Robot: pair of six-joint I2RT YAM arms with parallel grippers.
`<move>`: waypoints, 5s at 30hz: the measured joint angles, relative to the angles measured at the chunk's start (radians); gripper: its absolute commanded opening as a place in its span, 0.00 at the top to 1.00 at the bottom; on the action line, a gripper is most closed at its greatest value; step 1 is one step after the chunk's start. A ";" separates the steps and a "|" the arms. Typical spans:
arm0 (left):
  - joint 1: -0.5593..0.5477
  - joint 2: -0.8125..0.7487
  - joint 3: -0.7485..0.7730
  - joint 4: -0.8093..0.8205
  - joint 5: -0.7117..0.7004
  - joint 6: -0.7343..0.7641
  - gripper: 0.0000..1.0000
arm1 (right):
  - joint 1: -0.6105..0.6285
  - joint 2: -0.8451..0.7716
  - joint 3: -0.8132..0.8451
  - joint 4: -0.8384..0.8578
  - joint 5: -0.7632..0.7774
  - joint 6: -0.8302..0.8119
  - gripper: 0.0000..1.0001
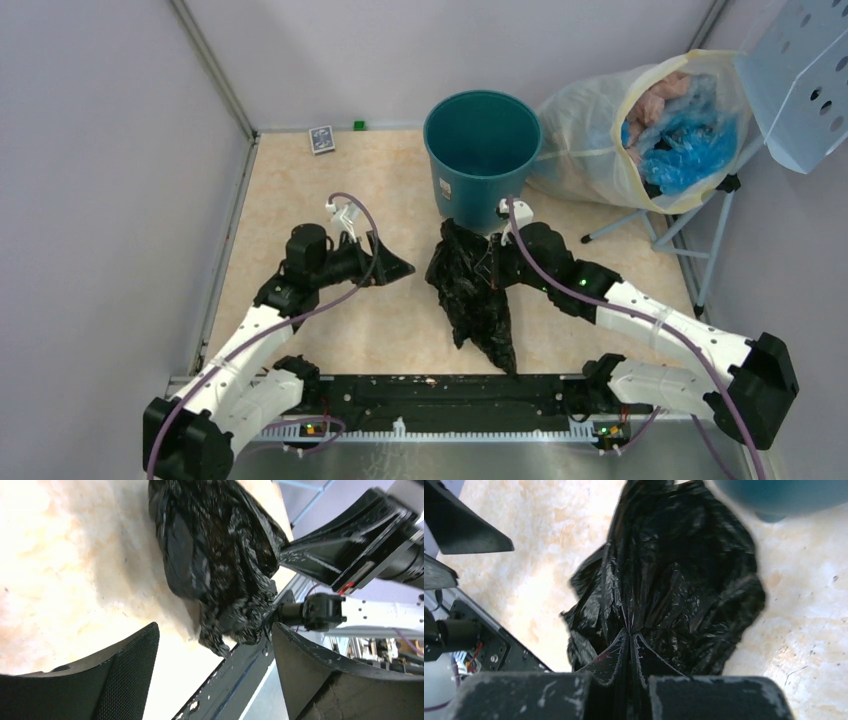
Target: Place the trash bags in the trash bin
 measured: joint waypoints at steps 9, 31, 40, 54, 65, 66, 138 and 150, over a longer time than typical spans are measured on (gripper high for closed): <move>-0.076 0.053 -0.072 0.075 0.039 0.020 0.08 | -0.017 0.015 -0.016 0.008 -0.113 0.006 1.00; -0.265 0.306 -0.146 0.443 -0.042 -0.097 0.53 | -0.017 0.013 -0.021 0.010 -0.149 0.013 1.00; -0.270 0.368 -0.146 0.489 -0.041 -0.092 0.66 | -0.017 0.006 -0.021 0.010 -0.150 0.021 1.00; -0.269 0.376 -0.041 0.472 -0.024 -0.090 1.00 | -0.007 0.003 0.077 -0.221 -0.087 -0.063 0.37; -0.269 0.314 -0.036 0.442 0.003 -0.160 1.00 | 0.161 0.057 0.220 -0.334 0.077 -0.047 0.37; -0.269 0.312 -0.035 0.442 0.004 -0.164 1.00 | 0.161 0.072 0.210 -0.320 0.083 -0.042 0.37; -0.174 0.345 -0.226 0.327 -0.119 -0.023 0.43 | 0.226 0.274 0.217 -0.176 0.195 0.021 1.00; -0.179 0.404 -0.187 0.287 -0.248 0.001 1.00 | 0.083 0.080 0.265 -0.359 0.291 0.031 1.00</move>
